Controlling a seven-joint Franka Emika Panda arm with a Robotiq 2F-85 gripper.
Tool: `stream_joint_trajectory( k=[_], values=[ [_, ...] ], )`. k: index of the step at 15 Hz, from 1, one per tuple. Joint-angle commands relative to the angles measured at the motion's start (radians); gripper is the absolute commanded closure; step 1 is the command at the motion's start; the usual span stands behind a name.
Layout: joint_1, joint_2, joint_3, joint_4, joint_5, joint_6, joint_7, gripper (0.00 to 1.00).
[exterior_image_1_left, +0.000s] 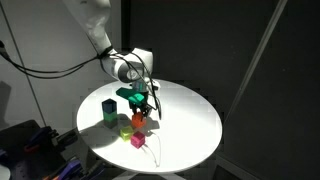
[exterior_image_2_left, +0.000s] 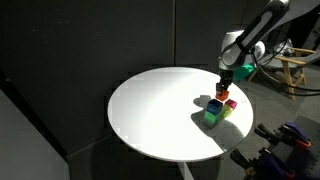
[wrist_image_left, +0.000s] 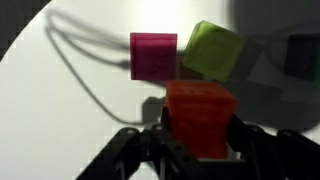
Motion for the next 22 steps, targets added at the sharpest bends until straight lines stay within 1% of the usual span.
stream_joint_trajectory(
  k=[1,10,21,22],
  values=[
    [0.003,0.03,0.001,0.048,0.002,-0.033,0.013,0.73],
    [-0.001,0.075,0.004,0.075,0.002,-0.03,0.008,0.73],
    [-0.004,0.086,0.006,0.083,0.003,-0.032,0.005,0.73],
    [-0.004,0.086,0.006,0.083,0.003,-0.033,0.004,0.64]
  ],
)
